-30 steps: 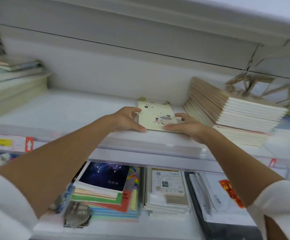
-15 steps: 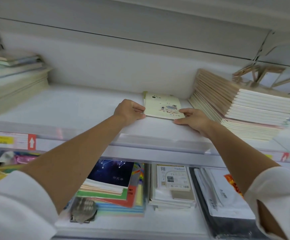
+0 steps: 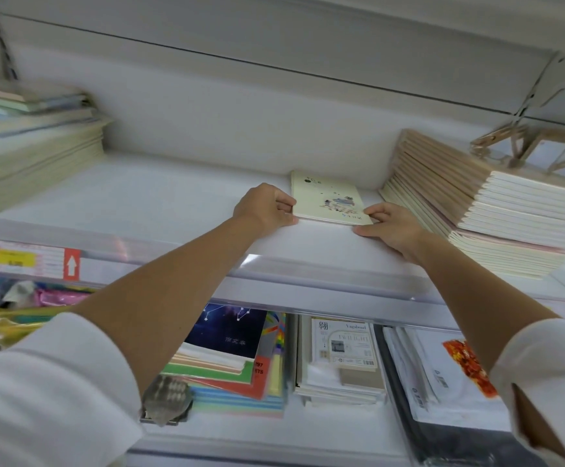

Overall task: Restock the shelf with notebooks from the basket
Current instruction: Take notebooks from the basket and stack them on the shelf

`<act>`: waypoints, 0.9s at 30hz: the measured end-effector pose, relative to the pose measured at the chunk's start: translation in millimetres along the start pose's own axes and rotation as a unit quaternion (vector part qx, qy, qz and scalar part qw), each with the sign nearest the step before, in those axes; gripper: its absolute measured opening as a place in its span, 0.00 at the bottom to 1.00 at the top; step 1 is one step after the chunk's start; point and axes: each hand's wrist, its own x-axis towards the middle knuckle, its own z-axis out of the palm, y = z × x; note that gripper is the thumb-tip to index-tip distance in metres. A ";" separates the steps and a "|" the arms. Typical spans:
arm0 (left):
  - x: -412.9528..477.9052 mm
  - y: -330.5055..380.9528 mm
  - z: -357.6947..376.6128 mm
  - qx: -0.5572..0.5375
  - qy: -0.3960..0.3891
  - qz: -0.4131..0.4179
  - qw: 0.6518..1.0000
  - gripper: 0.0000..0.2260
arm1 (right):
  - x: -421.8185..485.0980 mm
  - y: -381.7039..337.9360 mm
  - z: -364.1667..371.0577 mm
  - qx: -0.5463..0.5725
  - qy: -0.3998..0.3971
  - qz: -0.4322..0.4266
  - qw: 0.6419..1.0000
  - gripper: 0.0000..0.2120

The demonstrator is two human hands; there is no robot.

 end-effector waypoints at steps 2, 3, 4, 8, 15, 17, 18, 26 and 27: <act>1.8 1.1 -0.6 0.022 0.004 0.004 1.000 0.16 | 1.1 0.6 -1.4 0.005 0.002 -0.004 1.000 0.23; 2.4 1.8 -0.8 0.035 0.007 0.006 0.999 0.15 | 1.3 0.1 -3.3 0.007 -0.003 -0.002 1.000 0.22; 2.8 2.4 -0.7 0.045 0.010 0.005 0.999 0.15 | 1.2 -0.7 -6.0 0.007 -0.011 0.003 1.000 0.22; 4.1 3.0 -1.0 0.040 0.019 -0.014 0.999 0.14 | 0.2 -2.5 -11.7 0.013 -0.018 0.024 0.999 0.20; 4.8 3.6 -0.4 0.060 0.026 -0.011 0.998 0.14 | -2.1 -4.6 -8.8 -0.013 -0.005 0.017 1.000 0.23; 5.3 3.1 0.4 0.064 0.023 -0.009 0.998 0.15 | -3.0 -6.7 -8.4 -0.038 0.000 0.016 0.999 0.24; 5.0 2.9 0.1 0.063 0.018 -0.010 0.998 0.15 | -2.9 -8.4 -8.0 -0.048 0.003 0.020 0.999 0.24; -22.1 12.6 -30.3 0.041 0.008 -0.013 0.999 0.13 | -15.2 -28.9 -1.9 -0.176 0.094 -0.008 0.980 0.22; -30.7 14.6 -38.2 0.057 0.048 -0.010 0.997 0.08 | -22.1 -34.9 3.1 -0.207 0.132 -0.032 0.969 0.20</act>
